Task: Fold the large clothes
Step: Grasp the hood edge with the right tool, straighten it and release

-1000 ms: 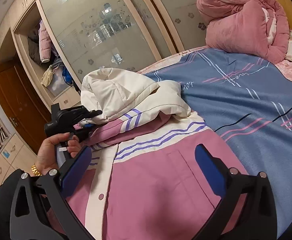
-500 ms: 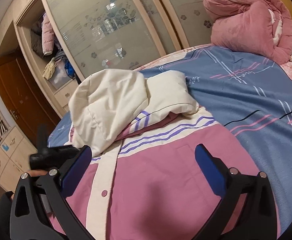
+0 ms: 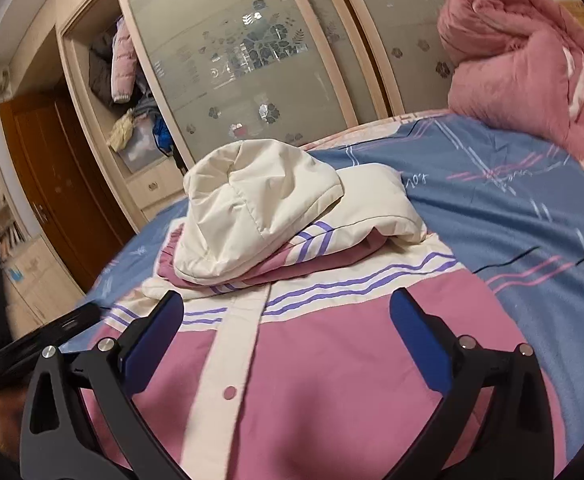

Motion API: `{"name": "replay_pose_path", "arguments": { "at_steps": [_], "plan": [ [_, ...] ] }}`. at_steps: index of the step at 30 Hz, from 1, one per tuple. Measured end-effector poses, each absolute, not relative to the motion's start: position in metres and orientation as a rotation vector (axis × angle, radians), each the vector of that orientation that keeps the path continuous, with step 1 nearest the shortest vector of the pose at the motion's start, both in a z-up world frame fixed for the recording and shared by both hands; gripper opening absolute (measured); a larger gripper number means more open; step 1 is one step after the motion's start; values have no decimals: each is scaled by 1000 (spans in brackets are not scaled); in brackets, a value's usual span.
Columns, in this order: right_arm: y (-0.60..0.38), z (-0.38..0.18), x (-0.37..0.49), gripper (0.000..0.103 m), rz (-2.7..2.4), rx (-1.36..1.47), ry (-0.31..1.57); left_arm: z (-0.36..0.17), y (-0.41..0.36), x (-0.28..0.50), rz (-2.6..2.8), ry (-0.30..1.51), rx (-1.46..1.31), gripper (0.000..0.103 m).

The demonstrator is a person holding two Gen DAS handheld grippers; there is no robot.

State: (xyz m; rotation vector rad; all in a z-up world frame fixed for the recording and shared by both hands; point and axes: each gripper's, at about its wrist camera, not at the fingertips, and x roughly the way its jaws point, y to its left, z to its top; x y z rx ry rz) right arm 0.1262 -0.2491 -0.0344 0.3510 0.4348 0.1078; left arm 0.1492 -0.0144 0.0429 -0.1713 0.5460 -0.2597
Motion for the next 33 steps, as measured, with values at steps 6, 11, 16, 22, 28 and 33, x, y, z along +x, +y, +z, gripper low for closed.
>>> {"name": "replay_pose_path", "arguments": {
  "at_steps": [6, 11, 16, 22, 28, 33],
  "plan": [
    [-262, -47, 163, 95, 284, 644, 460, 17, 2, 139, -250, 566, -239, 101],
    [-278, -44, 239, 78, 320, 835, 501, 23, 6, 140, -234, 547, -216, 101],
    [-283, -60, 310, 72, 247, 884, 623, 33, 18, 138, -234, 512, -219, 101],
    [-285, -91, 353, 62, 181, 968, 692, 39, 31, 143, -249, 532, -267, 101],
    [-276, -90, 338, 8, 148, 924, 694, 43, 28, 143, -266, 529, -239, 101],
    [-279, -77, 291, 7, 57, 807, 673, 40, 24, 144, -280, 551, -224, 101]
  ]
}}
